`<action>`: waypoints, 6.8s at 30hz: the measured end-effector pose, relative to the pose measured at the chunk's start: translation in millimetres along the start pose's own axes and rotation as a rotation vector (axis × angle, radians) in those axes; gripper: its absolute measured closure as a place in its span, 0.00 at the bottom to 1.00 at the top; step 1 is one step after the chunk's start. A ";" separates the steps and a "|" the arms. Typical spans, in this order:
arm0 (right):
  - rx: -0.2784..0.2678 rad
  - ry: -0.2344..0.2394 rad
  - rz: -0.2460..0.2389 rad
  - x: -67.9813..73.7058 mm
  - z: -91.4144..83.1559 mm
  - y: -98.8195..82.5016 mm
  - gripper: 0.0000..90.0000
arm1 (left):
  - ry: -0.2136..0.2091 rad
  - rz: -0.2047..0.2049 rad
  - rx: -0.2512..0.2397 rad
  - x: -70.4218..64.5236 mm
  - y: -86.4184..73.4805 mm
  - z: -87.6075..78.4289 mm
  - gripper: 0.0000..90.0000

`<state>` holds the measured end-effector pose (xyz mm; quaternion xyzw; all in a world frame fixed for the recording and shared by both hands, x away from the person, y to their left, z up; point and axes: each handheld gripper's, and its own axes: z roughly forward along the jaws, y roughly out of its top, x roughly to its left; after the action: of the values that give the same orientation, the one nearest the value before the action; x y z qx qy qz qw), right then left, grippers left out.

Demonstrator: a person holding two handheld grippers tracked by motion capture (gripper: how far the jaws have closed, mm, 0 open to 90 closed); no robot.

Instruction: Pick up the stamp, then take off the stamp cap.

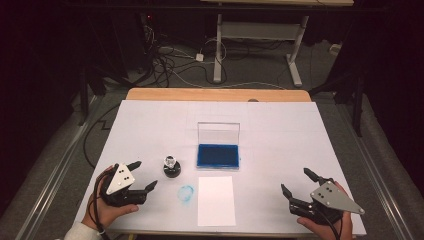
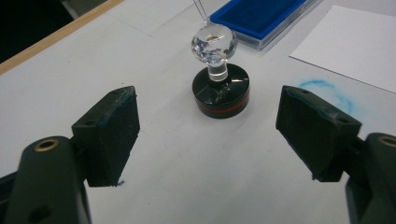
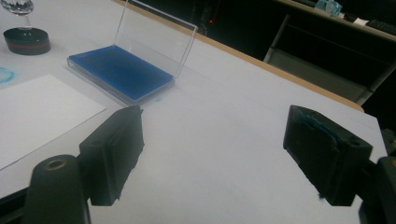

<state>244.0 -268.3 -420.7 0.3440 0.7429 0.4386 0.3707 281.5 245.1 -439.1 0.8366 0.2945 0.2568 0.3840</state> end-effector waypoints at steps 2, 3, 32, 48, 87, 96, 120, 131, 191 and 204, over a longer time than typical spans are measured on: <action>-0.010 0.001 -0.005 0.3 -0.6 0.4 0.24 | -0.003 0.008 0.017 -1.8 1.2 0.9 0.28; -0.010 0.001 -0.005 0.3 -0.6 0.4 0.24 | -0.006 0.008 0.021 -1.8 2.1 1.4 0.28; 0.056 0.008 -0.074 10.7 9.7 -6.4 0.27 | -0.165 0.018 0.198 18.5 64.3 41.4 0.24; 0.080 0.019 -0.091 13.1 12.4 -8.7 0.28 | -0.183 0.016 0.269 22.1 66.8 76.3 0.35; 0.096 0.013 -0.104 15.5 15.1 -10.0 0.30 | -0.208 0.016 0.241 21.8 61.0 80.0 0.61; 0.094 0.008 -0.105 15.3 15.4 -9.7 0.30 | -0.170 0.015 0.193 21.9 62.8 70.3 0.61; 0.078 -0.014 -0.078 11.9 18.1 -9.6 0.30 | -0.165 0.017 0.043 19.8 69.4 33.5 0.61; 0.092 -0.018 -0.082 11.3 19.7 -11.2 0.30 | -0.171 0.022 0.029 20.8 70.6 30.2 0.61; 0.090 0.271 -0.106 27.1 133.8 38.5 0.27 | -0.235 0.001 -0.082 5.9 130.2 76.8 0.61; 0.095 0.394 -0.047 65.4 175.8 51.9 0.27 | -0.290 -0.004 -0.094 -15.6 145.7 93.7 0.61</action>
<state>371.6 -124.3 -449.8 0.2511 0.8288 0.4530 0.2116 375.2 110.8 -380.3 0.8453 0.2254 0.1459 0.4620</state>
